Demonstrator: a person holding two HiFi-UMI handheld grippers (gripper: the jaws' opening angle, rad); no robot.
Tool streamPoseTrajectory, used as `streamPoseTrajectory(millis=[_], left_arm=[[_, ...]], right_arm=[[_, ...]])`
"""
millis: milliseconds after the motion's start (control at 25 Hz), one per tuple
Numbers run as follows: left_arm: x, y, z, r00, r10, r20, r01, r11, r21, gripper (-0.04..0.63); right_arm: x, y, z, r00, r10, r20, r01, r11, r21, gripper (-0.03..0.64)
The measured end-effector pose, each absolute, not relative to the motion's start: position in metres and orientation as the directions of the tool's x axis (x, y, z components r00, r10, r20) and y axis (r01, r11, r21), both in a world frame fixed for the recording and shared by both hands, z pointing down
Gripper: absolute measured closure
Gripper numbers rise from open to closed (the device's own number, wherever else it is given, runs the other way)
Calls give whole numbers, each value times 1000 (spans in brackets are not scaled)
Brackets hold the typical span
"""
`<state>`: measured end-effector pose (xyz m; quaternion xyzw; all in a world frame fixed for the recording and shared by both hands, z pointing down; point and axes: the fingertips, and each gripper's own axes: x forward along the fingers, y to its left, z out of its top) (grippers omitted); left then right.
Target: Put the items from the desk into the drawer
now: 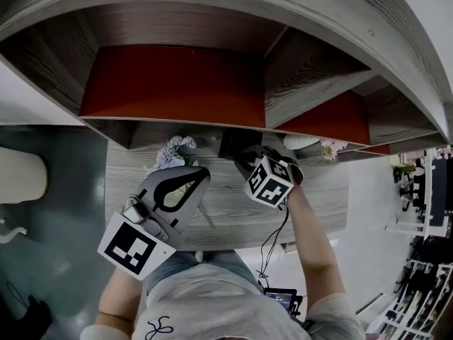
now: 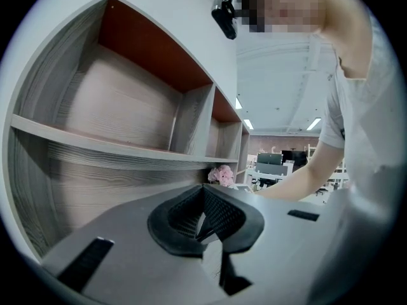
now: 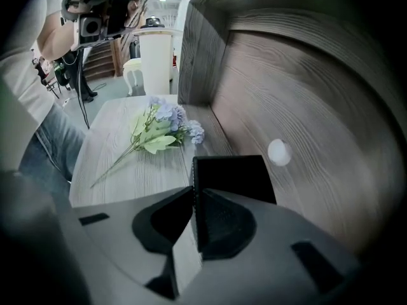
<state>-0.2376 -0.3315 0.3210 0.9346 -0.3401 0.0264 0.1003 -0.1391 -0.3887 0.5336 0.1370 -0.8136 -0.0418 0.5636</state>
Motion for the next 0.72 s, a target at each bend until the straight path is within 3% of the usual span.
streamPoseTrajectory(millis=[720], left_arm=[[-157,-291,304,869,-486,93,-495,-856,152,586]], right_arm=[[-94,-299,437,-461,-443,769,-400,877,266,571]])
